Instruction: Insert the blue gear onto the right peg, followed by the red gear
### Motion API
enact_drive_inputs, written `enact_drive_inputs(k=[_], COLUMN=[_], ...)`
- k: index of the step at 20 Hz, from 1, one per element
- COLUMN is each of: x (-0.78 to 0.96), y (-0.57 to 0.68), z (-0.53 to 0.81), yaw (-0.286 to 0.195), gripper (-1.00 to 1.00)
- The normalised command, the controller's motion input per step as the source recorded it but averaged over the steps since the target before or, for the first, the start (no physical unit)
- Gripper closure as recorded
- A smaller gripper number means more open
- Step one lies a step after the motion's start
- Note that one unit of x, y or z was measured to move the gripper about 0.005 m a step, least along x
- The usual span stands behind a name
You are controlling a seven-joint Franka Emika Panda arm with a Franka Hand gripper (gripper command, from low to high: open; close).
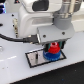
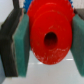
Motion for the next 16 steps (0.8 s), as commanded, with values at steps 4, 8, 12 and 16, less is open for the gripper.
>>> enact_drive_inputs(k=[4,8,12,16], x=[0.04,0.01,0.2,0.24], y=[0.02,0.0,-0.05,0.0], z=[0.12,-0.08,0.16,0.0], yaw=[0.0,0.0,0.0,0.0], gripper=[1.0,1.0,1.0,1.0])
